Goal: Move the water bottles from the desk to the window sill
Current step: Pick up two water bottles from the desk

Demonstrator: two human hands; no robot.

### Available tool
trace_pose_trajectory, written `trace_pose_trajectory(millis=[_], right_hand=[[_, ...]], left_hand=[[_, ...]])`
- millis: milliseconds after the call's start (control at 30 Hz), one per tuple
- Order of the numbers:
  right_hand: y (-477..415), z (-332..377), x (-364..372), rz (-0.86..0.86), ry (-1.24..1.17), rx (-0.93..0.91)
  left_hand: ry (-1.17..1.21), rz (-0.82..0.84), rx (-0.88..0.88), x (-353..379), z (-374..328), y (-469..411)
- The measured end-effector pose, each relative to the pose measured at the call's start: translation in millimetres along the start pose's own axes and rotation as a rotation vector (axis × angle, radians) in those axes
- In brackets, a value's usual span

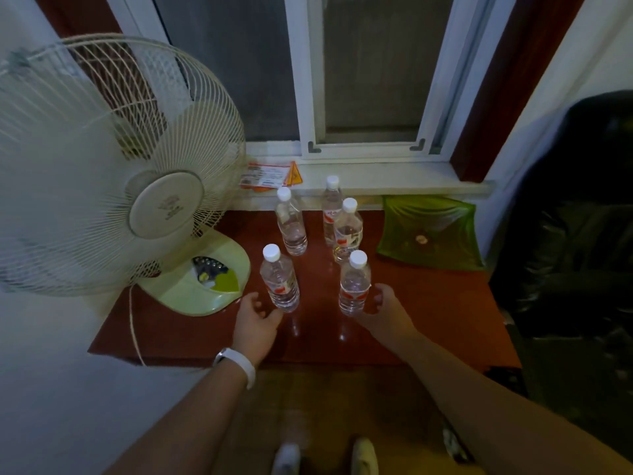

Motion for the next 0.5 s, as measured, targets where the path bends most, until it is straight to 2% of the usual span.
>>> trace_pose_trajectory(millis=[133, 400, 500], right_hand=[[-10, 9, 2, -0.031, 0.002, -0.026], [-22, 35, 6, 0.014, -0.078, -0.065], [-19, 51, 9, 0.04, -0.188, -0.085]], left_hand=[[0.058, 0.075, -0.026, 7, 6, -27], [0.091, 0.119, 0.129, 19, -23, -62], [0.084, 0.107, 0.157, 25, -33, -67]])
Point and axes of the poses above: each hand's wrist, its own y-axis away from the middle knuckle, its own x-axis out of the palm, z = x × y, the point moved 9 cm from there along -y, towards the middle knuckle, and after that the axes turned 6 degrees about -z, right-handed, at the moved point
